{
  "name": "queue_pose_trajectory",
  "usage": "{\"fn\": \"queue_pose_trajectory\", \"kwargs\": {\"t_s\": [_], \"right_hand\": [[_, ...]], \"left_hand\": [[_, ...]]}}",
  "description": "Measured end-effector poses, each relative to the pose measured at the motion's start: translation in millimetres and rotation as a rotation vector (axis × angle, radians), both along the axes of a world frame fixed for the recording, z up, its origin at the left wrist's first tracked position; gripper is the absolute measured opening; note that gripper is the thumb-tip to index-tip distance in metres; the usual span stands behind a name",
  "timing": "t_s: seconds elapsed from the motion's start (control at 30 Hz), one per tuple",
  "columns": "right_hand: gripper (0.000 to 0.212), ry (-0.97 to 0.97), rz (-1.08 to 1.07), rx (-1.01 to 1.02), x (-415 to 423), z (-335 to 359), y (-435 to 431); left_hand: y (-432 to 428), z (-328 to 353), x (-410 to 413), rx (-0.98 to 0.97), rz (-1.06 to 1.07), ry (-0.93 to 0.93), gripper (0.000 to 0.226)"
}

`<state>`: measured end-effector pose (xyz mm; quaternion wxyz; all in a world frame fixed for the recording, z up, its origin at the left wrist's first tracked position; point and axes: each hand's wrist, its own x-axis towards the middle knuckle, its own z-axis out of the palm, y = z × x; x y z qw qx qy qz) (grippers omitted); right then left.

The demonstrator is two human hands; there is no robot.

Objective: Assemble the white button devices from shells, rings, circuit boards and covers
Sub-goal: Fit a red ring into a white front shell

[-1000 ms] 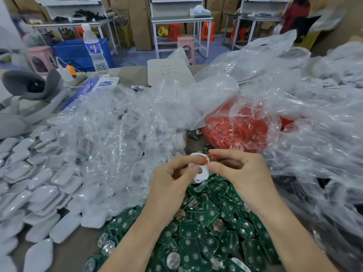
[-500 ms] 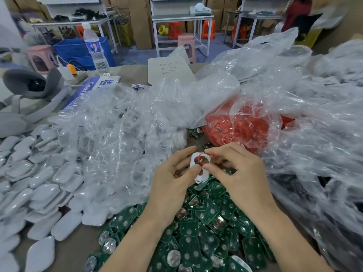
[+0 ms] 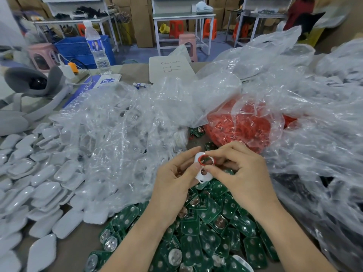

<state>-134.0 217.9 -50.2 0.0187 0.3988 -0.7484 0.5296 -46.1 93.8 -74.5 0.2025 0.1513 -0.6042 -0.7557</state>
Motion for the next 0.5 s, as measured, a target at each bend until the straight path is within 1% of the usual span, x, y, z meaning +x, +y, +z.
{"fn": "queue_pose_trajectory", "kwargs": {"t_s": [0.23, 0.5], "right_hand": [[0.022, 0.030, -0.013, 0.043, 1.0, 0.0, 0.1], [0.021, 0.010, -0.029, 0.054, -0.5, -3.1, -1.7]], "left_hand": [[0.6, 0.5, 0.8, -0.019, 0.006, -0.011, 0.028], [2.5, 2.3, 2.4, -0.069, 0.036, -0.038, 0.029]]}}
